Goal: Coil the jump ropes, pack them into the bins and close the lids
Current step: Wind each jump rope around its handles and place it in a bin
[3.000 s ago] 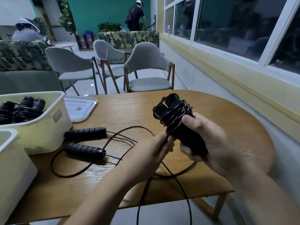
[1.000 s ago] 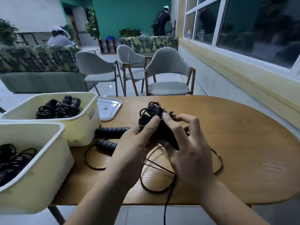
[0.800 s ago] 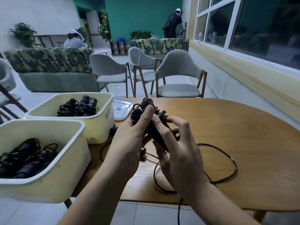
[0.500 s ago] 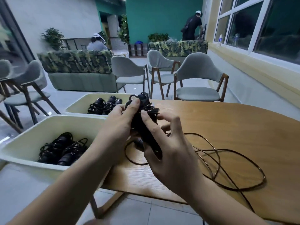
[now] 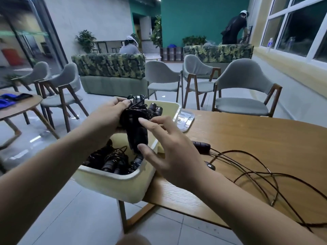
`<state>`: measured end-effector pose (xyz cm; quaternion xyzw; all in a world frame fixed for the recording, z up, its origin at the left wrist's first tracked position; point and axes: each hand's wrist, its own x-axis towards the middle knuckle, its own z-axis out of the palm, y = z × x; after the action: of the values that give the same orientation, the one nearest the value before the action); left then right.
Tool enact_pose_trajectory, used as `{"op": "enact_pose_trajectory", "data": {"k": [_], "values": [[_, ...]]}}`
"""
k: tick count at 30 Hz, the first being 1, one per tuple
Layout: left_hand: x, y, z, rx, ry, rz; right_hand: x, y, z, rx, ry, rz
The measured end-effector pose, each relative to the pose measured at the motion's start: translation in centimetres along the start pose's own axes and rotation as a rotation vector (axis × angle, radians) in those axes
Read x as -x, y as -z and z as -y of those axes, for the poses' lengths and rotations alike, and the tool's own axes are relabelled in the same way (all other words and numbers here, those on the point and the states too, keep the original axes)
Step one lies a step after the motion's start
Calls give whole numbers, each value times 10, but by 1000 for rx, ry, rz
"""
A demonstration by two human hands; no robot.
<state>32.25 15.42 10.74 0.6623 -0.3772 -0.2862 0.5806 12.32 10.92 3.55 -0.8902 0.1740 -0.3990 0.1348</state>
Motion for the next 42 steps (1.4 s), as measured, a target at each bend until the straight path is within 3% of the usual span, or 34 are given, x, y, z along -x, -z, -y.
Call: {"op": "enact_pose_trajectory", "data": {"k": [4, 11, 19, 27, 32, 36, 39, 42], "values": [[-14, 25, 5, -109, 31, 21, -8, -17, -2, 10, -39, 126], [-29, 33, 40, -599, 167, 183, -6, -38, -13, 153, -74, 174], [-26, 17, 56, -1063, 10, 211, -7, -39, -12, 185, -81, 183], [-22, 10, 60, -1574, 40, 186, -7, -39, -13, 196, -87, 207], [-19, 15, 61, -1586, -24, 156, -7, -39, -12, 200, -89, 213], [-14, 16, 64, -1571, -341, 68, -7, -39, -10, 209, -81, 213], [-8, 15, 59, -1573, -586, 162, -7, -40, -11, 217, -79, 208], [-11, 13, 61, -1496, -549, 285, -6, -41, -11, 218, -83, 212]]}}
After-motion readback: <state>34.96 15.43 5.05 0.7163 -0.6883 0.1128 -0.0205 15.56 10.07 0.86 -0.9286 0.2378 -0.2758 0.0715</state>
